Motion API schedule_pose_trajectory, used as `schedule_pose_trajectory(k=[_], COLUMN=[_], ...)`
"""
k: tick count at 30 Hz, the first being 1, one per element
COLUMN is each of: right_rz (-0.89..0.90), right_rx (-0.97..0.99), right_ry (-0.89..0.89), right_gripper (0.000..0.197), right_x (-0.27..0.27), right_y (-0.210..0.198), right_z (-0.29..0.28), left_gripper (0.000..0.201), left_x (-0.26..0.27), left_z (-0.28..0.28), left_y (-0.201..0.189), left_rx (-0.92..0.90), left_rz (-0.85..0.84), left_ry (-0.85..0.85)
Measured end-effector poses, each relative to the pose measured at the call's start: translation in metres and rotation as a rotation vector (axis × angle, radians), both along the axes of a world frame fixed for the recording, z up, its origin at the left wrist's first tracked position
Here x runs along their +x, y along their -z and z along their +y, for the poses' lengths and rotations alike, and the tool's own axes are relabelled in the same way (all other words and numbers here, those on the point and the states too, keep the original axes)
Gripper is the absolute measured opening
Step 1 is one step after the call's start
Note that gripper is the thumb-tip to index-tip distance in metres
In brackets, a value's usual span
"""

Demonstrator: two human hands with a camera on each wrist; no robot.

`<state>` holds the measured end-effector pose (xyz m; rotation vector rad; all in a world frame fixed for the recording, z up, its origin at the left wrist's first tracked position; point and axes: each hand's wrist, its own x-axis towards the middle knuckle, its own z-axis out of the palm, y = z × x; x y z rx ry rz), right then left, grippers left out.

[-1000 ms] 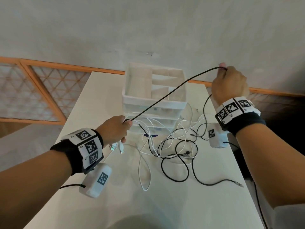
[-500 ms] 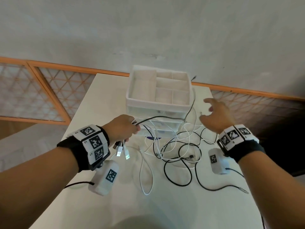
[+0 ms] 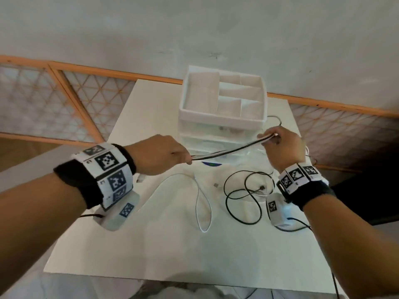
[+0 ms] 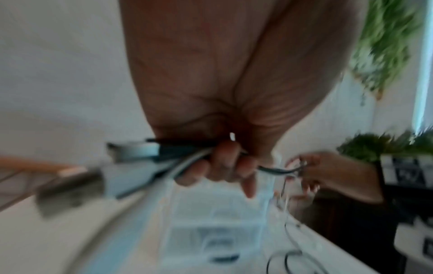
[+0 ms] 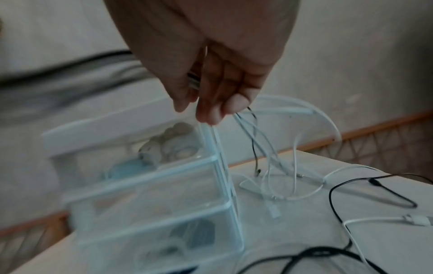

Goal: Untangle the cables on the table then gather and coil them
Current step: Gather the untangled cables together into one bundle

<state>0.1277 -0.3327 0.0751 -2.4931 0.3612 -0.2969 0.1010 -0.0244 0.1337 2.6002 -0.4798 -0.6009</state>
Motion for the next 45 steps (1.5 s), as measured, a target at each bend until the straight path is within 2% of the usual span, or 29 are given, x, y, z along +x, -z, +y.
schedule_pose_trajectory(k=[1, 3, 4, 5, 7, 8, 11, 13, 14, 15, 18, 20, 22, 26, 30, 32, 34, 36, 40, 43, 45], right_rz=[-0.016, 0.124, 0.173, 0.173, 0.1, 0.147, 0.6, 0.665, 0.631, 0.575, 0.339, 0.171, 0.019, -0.222, -0.38, -0.378, -0.296, -0.253, -0.293, -0.408, -0.373], right_rx=[0.005, 0.037, 0.056, 0.067, 0.028, -0.002, -0.043, -0.081, -0.056, -0.003, 0.092, 0.114, 0.158, 0.236, 0.182, 0.156, 0.133, 0.121, 0.106, 0.051, 0.023], right_ry=[-0.059, -0.182, -0.184, -0.164, -0.133, -0.168, -0.432, -0.556, -0.579, -0.596, -0.626, -0.621, -0.492, -0.101, 0.257, 0.395, 0.426, 0.38, 0.306, 0.288, 0.227], right_gripper=[0.03, 0.066, 0.079, 0.082, 0.064, 0.053, 0.059, 0.033, 0.019, 0.013, 0.014, 0.014, 0.013, 0.018, 0.032, 0.034, 0.036, 0.036, 0.037, 0.038, 0.044], right_x=[-0.002, -0.012, -0.022, -0.034, -0.058, -0.069, -0.096, -0.098, -0.096, -0.093, -0.081, -0.072, -0.06, -0.033, -0.018, -0.012, -0.006, 0.002, 0.026, 0.041, 0.049], right_y=[0.004, 0.022, 0.033, 0.043, 0.06, 0.069, 0.093, 0.101, 0.096, 0.085, 0.028, -0.012, -0.038, -0.059, -0.072, -0.077, -0.077, -0.076, -0.086, -0.099, -0.101], right_z=[0.006, 0.025, 0.036, 0.046, 0.069, 0.08, 0.112, 0.118, 0.118, 0.117, 0.114, 0.107, 0.093, 0.054, 0.016, 0.0, -0.009, -0.012, -0.018, -0.025, -0.031], left_gripper=[0.034, 0.033, 0.032, 0.03, 0.029, 0.029, 0.029, 0.033, 0.037, 0.04, 0.041, 0.035, 0.03, 0.033, 0.033, 0.035, 0.036, 0.037, 0.032, 0.03, 0.029], left_x=[-0.002, -0.006, -0.008, -0.011, -0.015, -0.017, -0.02, -0.021, -0.021, -0.021, -0.019, -0.018, -0.02, -0.023, -0.022, -0.022, -0.018, -0.012, 0.002, 0.01, 0.015], left_z=[0.003, 0.01, 0.015, 0.018, 0.021, 0.021, 0.015, 0.011, 0.008, 0.006, -0.005, -0.015, -0.022, -0.014, 0.019, 0.033, 0.037, 0.031, 0.005, -0.01, -0.017], left_y=[0.014, 0.046, 0.061, 0.071, 0.081, 0.082, 0.078, 0.073, 0.071, 0.069, 0.063, 0.06, 0.059, 0.07, 0.096, 0.105, 0.106, 0.099, 0.069, 0.046, 0.037], left_rx=[0.057, 0.117, 0.121, 0.104, 0.016, -0.033, -0.119, -0.164, -0.189, -0.221, -0.373, -0.518, -0.553, -0.401, -0.095, 0.017, 0.014, -0.123, -0.418, -0.496, -0.522], left_rz=[-0.004, -0.023, -0.042, -0.058, -0.042, -0.026, 0.014, 0.022, 0.018, 0.002, -0.039, 0.048, 0.147, 0.16, 0.127, 0.123, 0.151, 0.197, 0.26, 0.269, 0.265], left_ry=[-0.032, -0.136, -0.187, -0.226, -0.291, -0.308, -0.276, -0.259, -0.274, -0.294, -0.318, -0.318, -0.313, -0.334, -0.359, -0.371, -0.389, -0.424, -0.487, -0.464, -0.467])
